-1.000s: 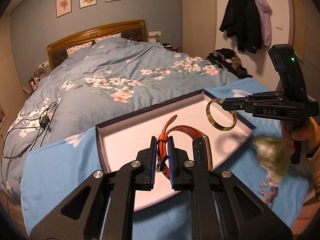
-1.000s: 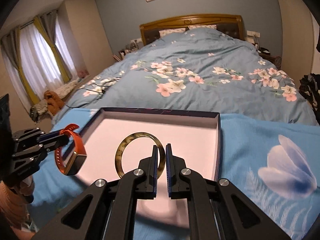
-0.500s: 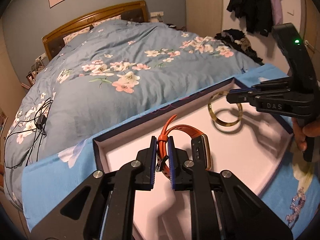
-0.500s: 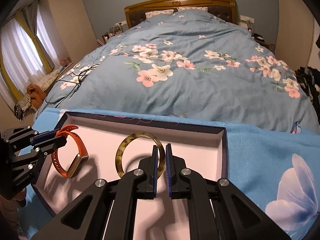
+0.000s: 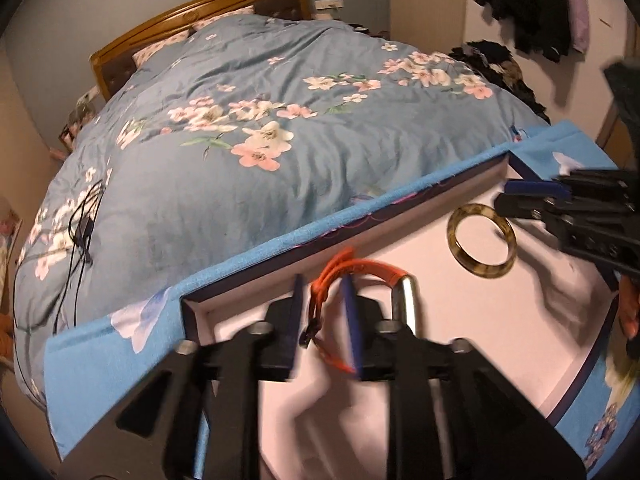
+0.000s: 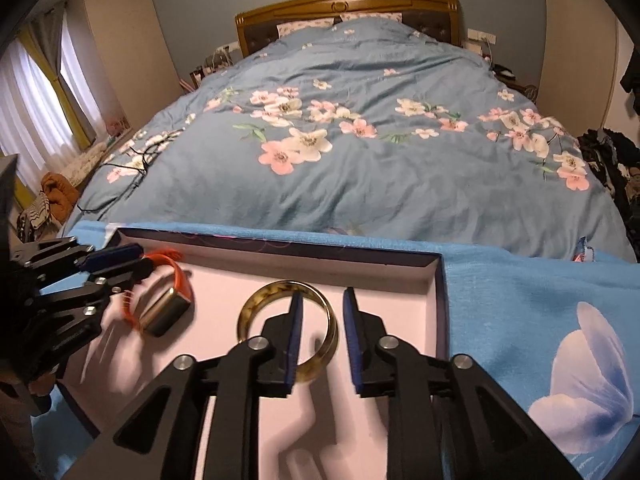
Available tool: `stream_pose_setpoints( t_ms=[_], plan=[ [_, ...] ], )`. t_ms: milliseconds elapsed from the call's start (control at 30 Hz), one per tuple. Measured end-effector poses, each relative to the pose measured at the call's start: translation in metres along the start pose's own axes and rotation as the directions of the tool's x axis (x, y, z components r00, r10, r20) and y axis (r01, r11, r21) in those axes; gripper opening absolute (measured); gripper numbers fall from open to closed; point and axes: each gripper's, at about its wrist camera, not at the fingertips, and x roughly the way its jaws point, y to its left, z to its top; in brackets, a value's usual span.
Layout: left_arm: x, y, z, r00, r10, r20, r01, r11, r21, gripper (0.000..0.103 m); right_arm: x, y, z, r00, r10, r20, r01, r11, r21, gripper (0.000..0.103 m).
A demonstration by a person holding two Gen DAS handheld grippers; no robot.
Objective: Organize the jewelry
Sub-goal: 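Carry the watch and bangle into the white box and open both tools, then grasp the clear bead bracelet with the right tool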
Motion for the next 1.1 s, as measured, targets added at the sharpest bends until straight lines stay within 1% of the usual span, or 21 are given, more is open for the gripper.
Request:
stream_pose_setpoints(
  t_ms=[67, 133, 200, 233, 267, 300, 367, 433, 500, 600, 733, 800, 867, 900, 1033, 1100],
  plan=[
    [-0.003, 0.002, -0.002, 1.000, 0.008, 0.011, -0.008, 1.000, -0.008, 0.032, -0.013, 0.000, -0.004, 0.999, 0.018, 0.028, -0.018, 1.000, -0.002, 0.029],
    [-0.013, 0.004, -0.007, 0.999, 0.012, 0.037, -0.012, 1.000, -0.022, 0.032, -0.029, 0.002, -0.009, 0.997, 0.049, 0.058, -0.048, 0.999, -0.013, 0.032],
    [-0.030, 0.004, -0.014, 0.996, 0.016, 0.086, -0.013, 0.999, -0.031, 0.034, -0.050, 0.006, -0.017, 0.992, 0.091, 0.092, -0.088, 0.995, -0.037, 0.041],
    [-0.041, 0.003, -0.019, 0.993, 0.021, 0.115, -0.018, 0.999, -0.033, 0.037, -0.061, 0.008, -0.023, 0.988, 0.110, 0.109, -0.104, 0.993, -0.056, 0.041],
    [-0.052, 0.001, -0.023, 0.990, 0.025, 0.141, -0.020, 0.999, -0.033, 0.041, -0.067, 0.010, -0.026, 0.986, 0.122, 0.117, -0.114, 0.991, -0.071, 0.041],
    [-0.066, -0.001, -0.030, 0.983, 0.028, 0.180, -0.023, 0.999, -0.030, 0.043, -0.081, 0.013, -0.036, 0.980, 0.146, 0.132, -0.134, 0.986, -0.096, 0.043],
    [-0.095, -0.007, -0.046, 0.970, 0.015, 0.245, -0.010, 1.000, -0.023, 0.047, -0.096, 0.016, -0.049, 0.974, 0.177, 0.138, -0.161, 0.980, -0.119, 0.051],
    [-0.116, -0.012, -0.059, 0.960, 0.011, 0.280, -0.006, 1.000, -0.018, 0.048, -0.110, 0.019, -0.067, 0.970, 0.201, 0.136, -0.181, 0.972, -0.151, 0.051],
    [-0.138, -0.018, -0.079, 0.950, -0.018, 0.311, 0.024, 1.000, -0.018, 0.049, -0.120, 0.020, -0.086, 0.967, 0.224, 0.122, -0.202, 0.964, -0.172, 0.051],
    [-0.158, -0.029, -0.105, 0.942, -0.051, 0.332, 0.058, 0.998, -0.012, 0.050, -0.130, 0.023, -0.113, 0.967, 0.239, 0.091, -0.219, 0.956, -0.194, 0.051],
    [-0.176, -0.046, -0.138, 0.937, -0.061, 0.345, 0.066, 0.998, -0.003, 0.050, -0.143, 0.033, -0.147, 0.967, 0.249, 0.057, -0.230, 0.944, -0.237, 0.051],
    [-0.180, -0.055, -0.151, 0.937, -0.070, 0.341, 0.075, 0.997, -0.002, 0.051, -0.147, 0.040, -0.158, 0.969, 0.241, 0.051, -0.220, 0.939, -0.264, 0.051],
    [-0.181, -0.062, -0.163, 0.940, -0.080, 0.333, 0.086, 0.996, -0.003, 0.051, -0.150, 0.046, -0.169, 0.964, 0.264, 0.026, -0.247, 0.929, -0.275, 0.051],
    [-0.182, -0.067, -0.170, 0.940, -0.085, 0.331, 0.092, 0.996, -0.005, 0.051, -0.151, 0.050, -0.175, 0.967, 0.254, 0.022, -0.237, 0.927, -0.292, 0.050],
    [-0.184, -0.078, -0.186, 0.943, -0.093, 0.321, 0.101, 0.995, -0.008, 0.051, -0.151, 0.056, -0.186, 0.967, 0.256, -0.003, -0.243, 0.917, -0.317, 0.048],
    [-0.185, -0.082, -0.195, 0.944, -0.100, 0.314, 0.110, 0.994, -0.013, 0.051, -0.149, 0.061, -0.191, 0.969, 0.249, -0.012, -0.239, 0.915, -0.327, 0.046]
  ],
)
